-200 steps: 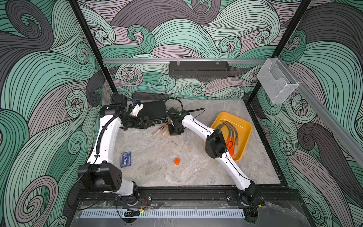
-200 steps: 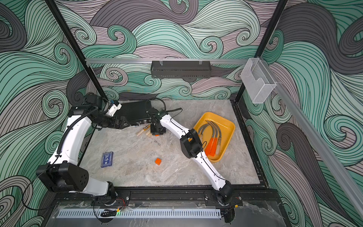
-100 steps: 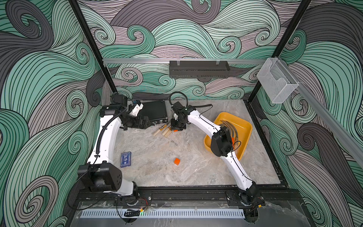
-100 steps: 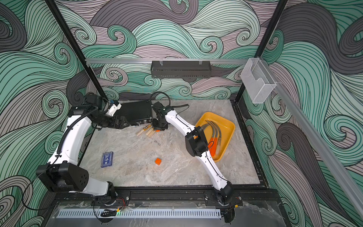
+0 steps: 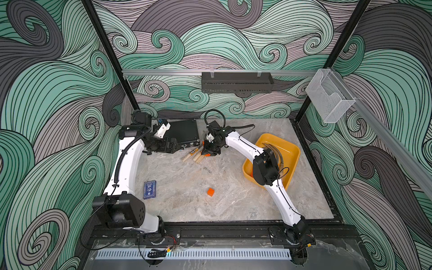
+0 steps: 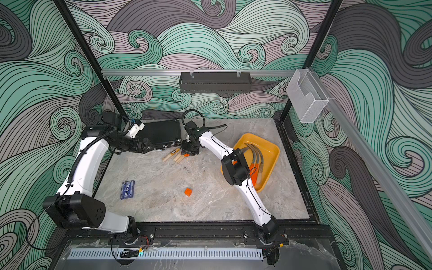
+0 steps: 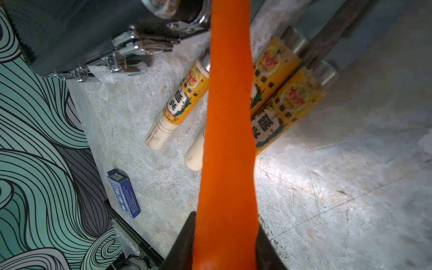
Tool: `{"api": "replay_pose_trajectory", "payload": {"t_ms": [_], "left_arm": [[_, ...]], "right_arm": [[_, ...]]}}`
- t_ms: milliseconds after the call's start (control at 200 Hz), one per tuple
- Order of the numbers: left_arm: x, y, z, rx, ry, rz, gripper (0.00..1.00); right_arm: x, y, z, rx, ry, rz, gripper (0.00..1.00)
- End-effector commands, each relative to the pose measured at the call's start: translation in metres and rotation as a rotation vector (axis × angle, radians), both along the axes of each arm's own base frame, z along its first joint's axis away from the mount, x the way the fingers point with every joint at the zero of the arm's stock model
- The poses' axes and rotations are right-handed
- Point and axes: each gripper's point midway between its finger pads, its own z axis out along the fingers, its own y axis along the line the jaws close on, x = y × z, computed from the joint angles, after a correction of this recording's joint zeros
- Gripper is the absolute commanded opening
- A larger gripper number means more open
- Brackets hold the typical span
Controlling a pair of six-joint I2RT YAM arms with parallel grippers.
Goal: Put small sickles into storage boxes
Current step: Pick up the sickle at the center of the board.
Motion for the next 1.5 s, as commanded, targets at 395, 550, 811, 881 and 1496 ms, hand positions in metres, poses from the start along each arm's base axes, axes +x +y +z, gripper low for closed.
{"api": "replay_pose_trajectory", "payload": {"t_ms": [395,550,811,881,1496], "left_arm": [[0.004,0.004,0.017,0.006,-0.058,0.015,0.98],[0.004,0.004,0.018,0.010,-0.057,0.016,0.98],[0.003,0.005,0.020,0.015,-0.063,0.014,0.98],[0.003,0.005,0.021,0.016,-0.065,0.014,0.98],[0.001,0.006,0.025,0.026,-0.078,0.015,0.98]], "right_arm": [[0.020,0.002,0.057,0.300,-0.039,-0.114,0.16],[0.024,0.008,0.067,0.381,-0.053,-0.116,0.16],[0.026,0.013,0.088,0.473,-0.062,-0.115,0.16],[0.027,0.012,0.094,0.499,-0.064,-0.122,0.16],[0.034,0.004,0.109,0.607,-0.057,-0.176,0.15]]}}
